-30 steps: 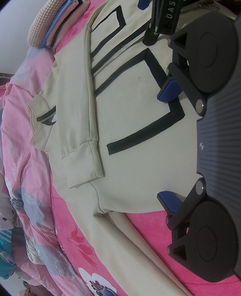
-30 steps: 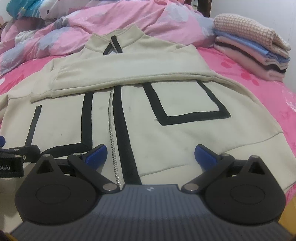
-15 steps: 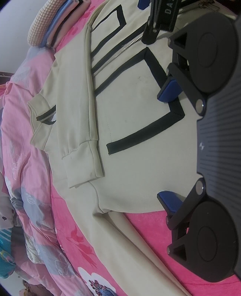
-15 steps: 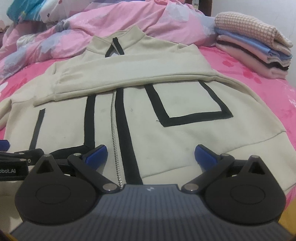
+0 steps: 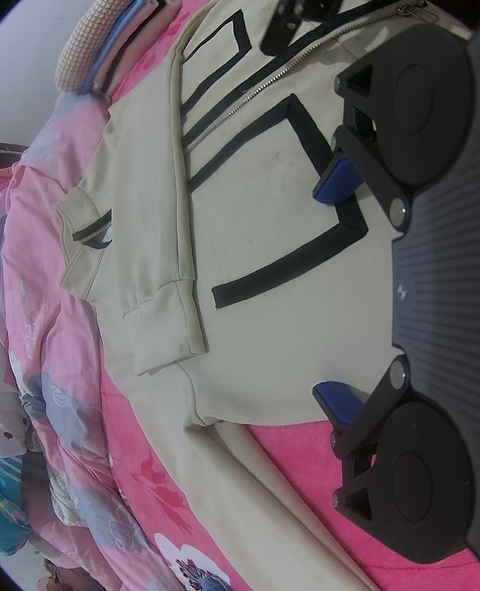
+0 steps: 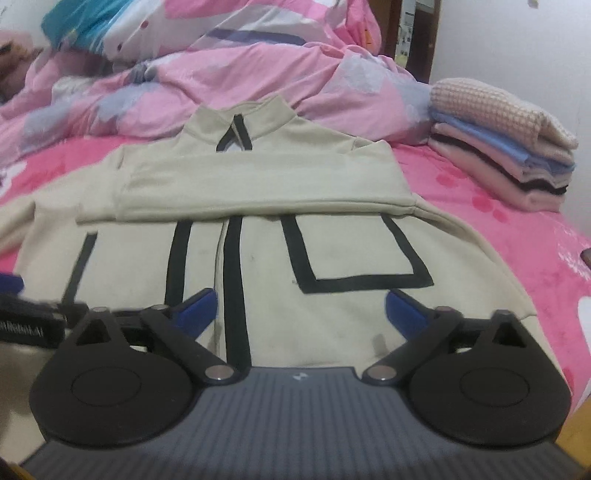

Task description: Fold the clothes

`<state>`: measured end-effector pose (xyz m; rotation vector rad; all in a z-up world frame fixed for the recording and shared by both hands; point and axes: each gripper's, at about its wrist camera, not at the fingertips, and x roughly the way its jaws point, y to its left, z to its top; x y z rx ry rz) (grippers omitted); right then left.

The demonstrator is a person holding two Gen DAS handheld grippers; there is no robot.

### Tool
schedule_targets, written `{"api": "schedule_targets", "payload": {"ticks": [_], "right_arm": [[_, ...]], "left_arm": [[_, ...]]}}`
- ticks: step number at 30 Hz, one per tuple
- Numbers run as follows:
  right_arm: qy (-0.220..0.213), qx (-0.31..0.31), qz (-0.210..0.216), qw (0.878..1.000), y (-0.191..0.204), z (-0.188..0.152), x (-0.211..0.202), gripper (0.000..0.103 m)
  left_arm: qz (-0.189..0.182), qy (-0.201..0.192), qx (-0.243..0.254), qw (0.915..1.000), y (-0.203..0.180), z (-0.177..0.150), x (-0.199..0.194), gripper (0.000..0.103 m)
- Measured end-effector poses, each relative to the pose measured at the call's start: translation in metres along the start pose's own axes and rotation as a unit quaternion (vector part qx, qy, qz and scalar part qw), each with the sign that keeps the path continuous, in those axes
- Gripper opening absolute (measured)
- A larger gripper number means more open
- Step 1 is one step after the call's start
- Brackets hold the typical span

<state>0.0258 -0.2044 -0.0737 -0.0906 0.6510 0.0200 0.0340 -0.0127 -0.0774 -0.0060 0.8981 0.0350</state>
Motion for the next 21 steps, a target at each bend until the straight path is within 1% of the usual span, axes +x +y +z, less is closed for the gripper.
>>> {"api": "schedule_targets", "payload": {"ticks": [1, 2, 3, 5, 6, 8, 10, 15, 17, 21], "right_arm": [[0.004, -0.003, 0.001, 1.000, 0.001, -0.002, 0.001, 0.074], [0.009, -0.002, 0.004, 1.000, 0.001, -0.004, 0.002, 0.067], [0.012, 0.000, 0.009, 1.000, 0.001, -0.006, 0.002, 0.065], [0.014, 0.002, 0.018, 1.000, 0.002, -0.008, 0.001, 0.057], [0.015, 0.001, 0.021, 1.000, 0.004, -0.008, 0.001, 0.056], [0.018, -0.002, 0.029, 0.999, 0.007, -0.010, -0.001, 0.050], [0.021, -0.010, 0.035, 0.999, 0.013, -0.014, -0.005, 0.048], [0.018, -0.041, 0.027, 0.999, 0.026, -0.025, -0.018, 0.047], [0.016, -0.039, 0.038, 0.998, 0.026, -0.025, -0.025, 0.042], [0.004, -0.022, 0.059, 0.998, 0.022, -0.022, -0.038, 0.040]], "left_arm": [[0.000, 0.000, 0.000, 1.0000, 0.000, 0.000, 0.000, 0.103], [0.001, 0.000, -0.001, 1.0000, -0.001, -0.001, 0.000, 0.103], [0.001, 0.000, -0.001, 1.0000, -0.002, -0.001, 0.000, 0.103], [0.002, 0.000, -0.001, 1.0000, -0.003, -0.001, -0.001, 0.103], [0.002, 0.000, -0.001, 1.0000, -0.003, -0.001, -0.001, 0.103], [0.002, 0.000, -0.001, 1.0000, -0.003, -0.002, -0.001, 0.103], [0.002, 0.000, -0.001, 1.0000, -0.003, -0.002, -0.001, 0.103], [0.002, -0.001, -0.001, 1.0000, -0.005, -0.002, -0.001, 0.103], [0.002, -0.001, -0.001, 1.0000, -0.005, -0.002, -0.001, 0.103], [0.002, -0.002, 0.000, 1.0000, -0.004, -0.002, -0.001, 0.103]]}}
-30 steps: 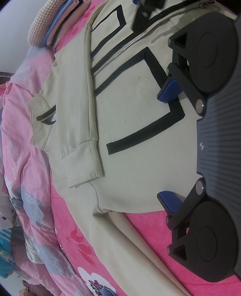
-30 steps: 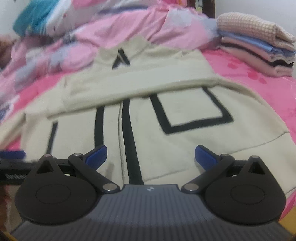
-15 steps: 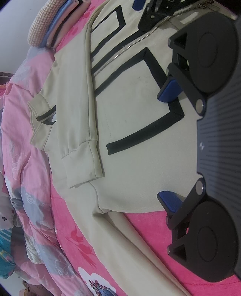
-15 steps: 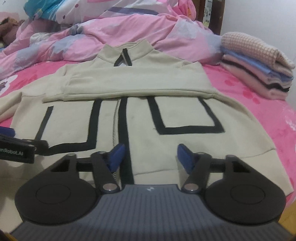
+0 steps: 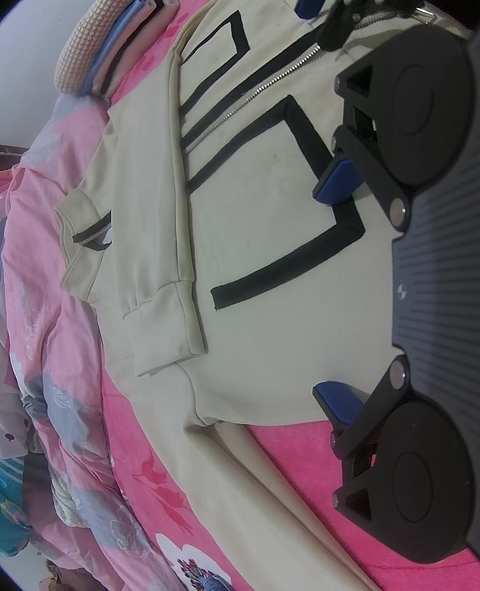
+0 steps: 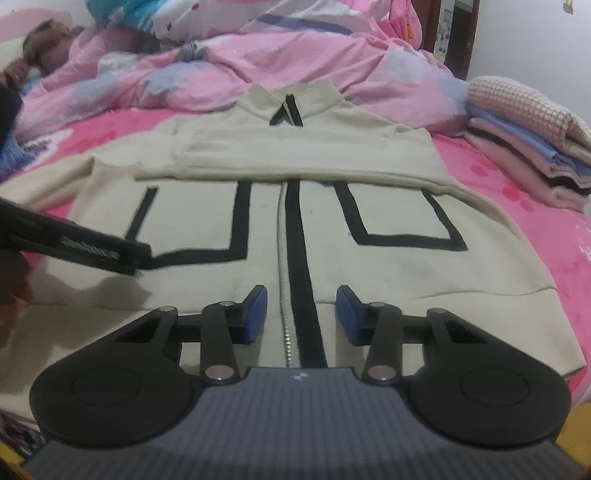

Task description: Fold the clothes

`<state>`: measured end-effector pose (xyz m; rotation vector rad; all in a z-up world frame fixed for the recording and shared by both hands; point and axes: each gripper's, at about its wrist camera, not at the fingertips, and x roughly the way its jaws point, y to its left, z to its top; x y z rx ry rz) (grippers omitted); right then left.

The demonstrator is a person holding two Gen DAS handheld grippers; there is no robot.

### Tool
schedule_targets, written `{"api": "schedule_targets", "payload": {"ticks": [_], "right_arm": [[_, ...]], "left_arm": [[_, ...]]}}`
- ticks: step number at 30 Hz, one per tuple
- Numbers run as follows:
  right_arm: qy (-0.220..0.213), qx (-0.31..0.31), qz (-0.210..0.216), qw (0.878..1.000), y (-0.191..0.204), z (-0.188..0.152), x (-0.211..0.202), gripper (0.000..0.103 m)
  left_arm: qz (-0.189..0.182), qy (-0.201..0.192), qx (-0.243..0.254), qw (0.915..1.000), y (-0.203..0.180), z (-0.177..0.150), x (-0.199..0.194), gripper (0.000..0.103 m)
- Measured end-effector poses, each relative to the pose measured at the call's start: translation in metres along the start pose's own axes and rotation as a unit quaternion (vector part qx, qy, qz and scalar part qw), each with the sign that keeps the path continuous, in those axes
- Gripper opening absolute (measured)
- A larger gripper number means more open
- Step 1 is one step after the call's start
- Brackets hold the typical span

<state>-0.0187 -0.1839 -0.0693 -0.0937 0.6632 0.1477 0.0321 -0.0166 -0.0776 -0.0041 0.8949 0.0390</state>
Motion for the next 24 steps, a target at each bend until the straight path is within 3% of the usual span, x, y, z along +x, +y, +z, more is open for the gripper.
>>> {"api": "schedule_targets", "payload": {"ticks": [6, 16, 20, 24], "right_arm": [[-0.012, 0.036, 0.008, 0.999, -0.011, 0.005, -0.003, 0.038], [0.012, 0.066, 0.038, 0.997, -0.008, -0.008, -0.006, 0.033], [0.003, 0.075, 0.077, 0.994, -0.007, -0.003, -0.020, 0.031], [-0.014, 0.084, 0.083, 0.993, -0.008, 0.006, -0.021, 0.031]], "left_arm": [[-0.001, 0.001, 0.002, 1.0000, 0.000, 0.001, 0.000, 0.103], [-0.004, -0.001, 0.001, 1.0000, 0.001, -0.003, -0.001, 0.103], [-0.003, -0.001, 0.001, 1.0000, 0.001, -0.003, -0.001, 0.103], [-0.004, -0.002, 0.003, 1.0000, 0.002, -0.002, 0.000, 0.103]]}}
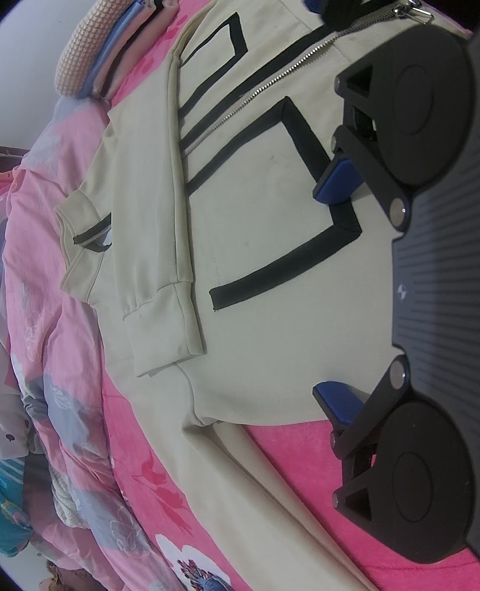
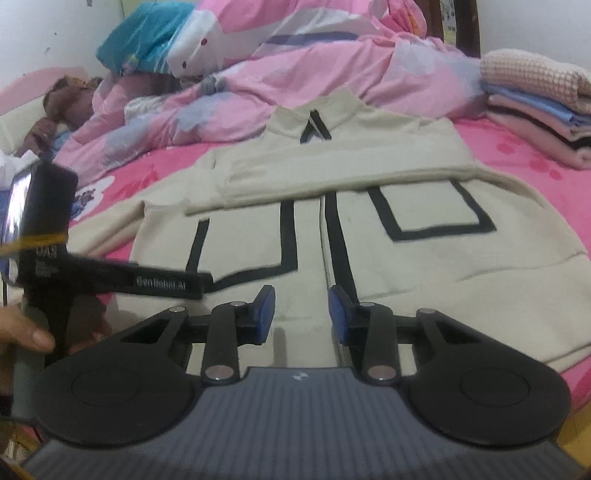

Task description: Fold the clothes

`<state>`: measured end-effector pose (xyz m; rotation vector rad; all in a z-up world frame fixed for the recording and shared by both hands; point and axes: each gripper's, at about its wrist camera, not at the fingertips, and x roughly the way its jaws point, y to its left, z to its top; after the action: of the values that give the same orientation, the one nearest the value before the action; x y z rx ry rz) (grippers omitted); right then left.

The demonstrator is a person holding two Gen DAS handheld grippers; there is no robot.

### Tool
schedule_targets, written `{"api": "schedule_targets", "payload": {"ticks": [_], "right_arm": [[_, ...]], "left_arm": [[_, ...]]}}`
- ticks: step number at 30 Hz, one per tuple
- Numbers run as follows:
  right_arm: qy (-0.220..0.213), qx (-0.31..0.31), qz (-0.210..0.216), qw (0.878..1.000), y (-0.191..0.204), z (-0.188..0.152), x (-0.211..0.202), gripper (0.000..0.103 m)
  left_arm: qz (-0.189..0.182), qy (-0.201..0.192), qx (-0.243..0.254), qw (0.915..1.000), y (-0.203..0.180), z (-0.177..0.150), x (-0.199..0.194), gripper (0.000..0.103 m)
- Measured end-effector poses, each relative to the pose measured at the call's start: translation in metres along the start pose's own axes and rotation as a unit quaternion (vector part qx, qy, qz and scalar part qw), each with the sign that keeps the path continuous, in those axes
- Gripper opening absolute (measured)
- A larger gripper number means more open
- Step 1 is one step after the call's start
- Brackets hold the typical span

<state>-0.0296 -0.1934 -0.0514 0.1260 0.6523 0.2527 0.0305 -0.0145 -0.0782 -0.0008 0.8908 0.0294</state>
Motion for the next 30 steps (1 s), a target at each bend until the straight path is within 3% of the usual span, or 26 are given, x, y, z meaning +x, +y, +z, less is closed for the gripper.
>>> {"api": "schedule_targets", "payload": {"ticks": [7, 18, 26, 30], "right_arm": [[-0.017, 0.038, 0.019, 0.999, -0.004, 0.013, 0.018, 0.031], [-0.017, 0.025, 0.009, 1.000, -0.001, 0.031, 0.056, 0.032], [0.012, 0.017, 0.005, 1.000, 0.008, 0.014, 0.082, 0.032], [0.005, 0.012, 0.003, 1.000, 0.010, 0.010, 0.082, 0.033]], "left_arm": [[0.003, 0.003, 0.000, 1.0000, -0.002, 0.000, -0.001, 0.103], [0.006, 0.006, -0.002, 1.0000, -0.002, 0.001, -0.002, 0.103], [-0.011, 0.004, 0.006, 0.9999, 0.004, -0.001, -0.002, 0.103], [-0.016, 0.000, 0.009, 0.9998, 0.005, -0.003, -0.001, 0.103]]}}
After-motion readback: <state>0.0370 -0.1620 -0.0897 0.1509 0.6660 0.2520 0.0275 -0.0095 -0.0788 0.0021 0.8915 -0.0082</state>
